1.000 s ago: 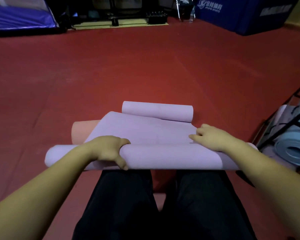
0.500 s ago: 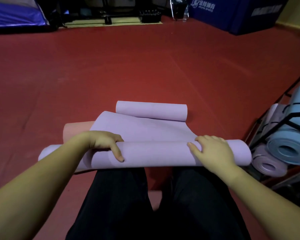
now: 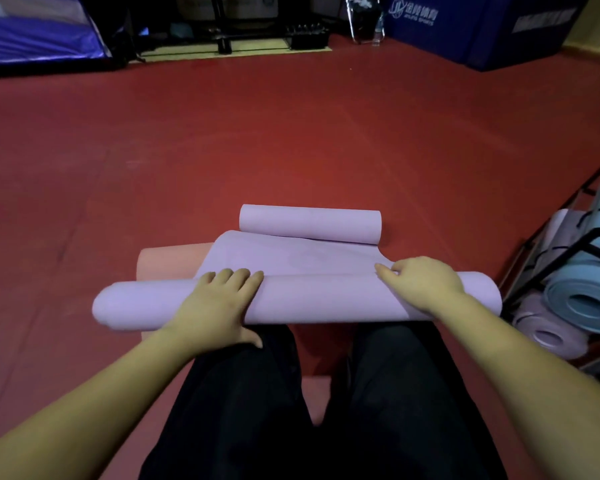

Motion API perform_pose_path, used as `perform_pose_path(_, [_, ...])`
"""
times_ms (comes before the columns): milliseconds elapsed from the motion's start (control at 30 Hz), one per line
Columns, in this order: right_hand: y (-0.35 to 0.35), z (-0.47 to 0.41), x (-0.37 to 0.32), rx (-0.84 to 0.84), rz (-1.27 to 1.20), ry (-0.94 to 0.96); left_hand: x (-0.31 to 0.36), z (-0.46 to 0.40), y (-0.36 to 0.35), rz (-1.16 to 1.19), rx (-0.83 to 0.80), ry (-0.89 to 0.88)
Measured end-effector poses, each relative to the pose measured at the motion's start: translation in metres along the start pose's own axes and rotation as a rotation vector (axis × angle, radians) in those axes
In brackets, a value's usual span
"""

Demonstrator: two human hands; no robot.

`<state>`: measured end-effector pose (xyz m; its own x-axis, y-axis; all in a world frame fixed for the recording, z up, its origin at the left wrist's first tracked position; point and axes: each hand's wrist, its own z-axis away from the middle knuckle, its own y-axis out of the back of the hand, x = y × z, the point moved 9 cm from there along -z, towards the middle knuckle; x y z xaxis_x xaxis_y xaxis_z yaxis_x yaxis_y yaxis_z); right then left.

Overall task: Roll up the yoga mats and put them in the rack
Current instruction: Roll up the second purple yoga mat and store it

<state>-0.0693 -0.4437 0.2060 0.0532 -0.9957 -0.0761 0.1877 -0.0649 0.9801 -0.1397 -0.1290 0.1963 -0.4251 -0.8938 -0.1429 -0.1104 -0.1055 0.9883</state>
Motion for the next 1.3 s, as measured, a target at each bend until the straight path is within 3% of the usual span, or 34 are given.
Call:
perform_pose_path(133, [0.001,-0.007,-0.005,-0.11,0.016,0.007,-0.003,-0.015,0.006,0.003,-0.099,0.066])
perform_pose_path(433, [-0.01,0.01,0.008,-0.476,-0.173,-0.1,-0.004,-0.013,0.022,0.36,-0.514,0.045])
perform_pose_path(500, [-0.013,0.007,0.005,-0.405,-0.131,-0.048,-0.003,-0.011,0.003,0.459,-0.606,0.072])
perform_pose_path(600, [0.006,0.0,-0.007,-0.121,-0.082,0.115,-0.01,-0.012,-0.012,0.641,-0.697,0.14])
perform_pose_path(800, [0.007,0.033,-0.003,0.238,0.004,0.126,-0.015,-0.019,-0.02,0.835,-0.838,0.229])
perform_pose_path(900, [-0.003,0.043,-0.004,0.319,0.042,0.157,-0.012,-0.02,-0.021,0.919,-0.907,0.255])
perform_pose_path(1067, [0.001,0.023,-0.002,0.288,0.106,0.086,-0.015,-0.028,-0.022,0.954,-0.833,0.263])
perform_pose_path(1300, [-0.009,-0.011,-0.001,0.025,0.016,0.046,-0.037,-0.034,-0.002,0.812,-0.382,0.21])
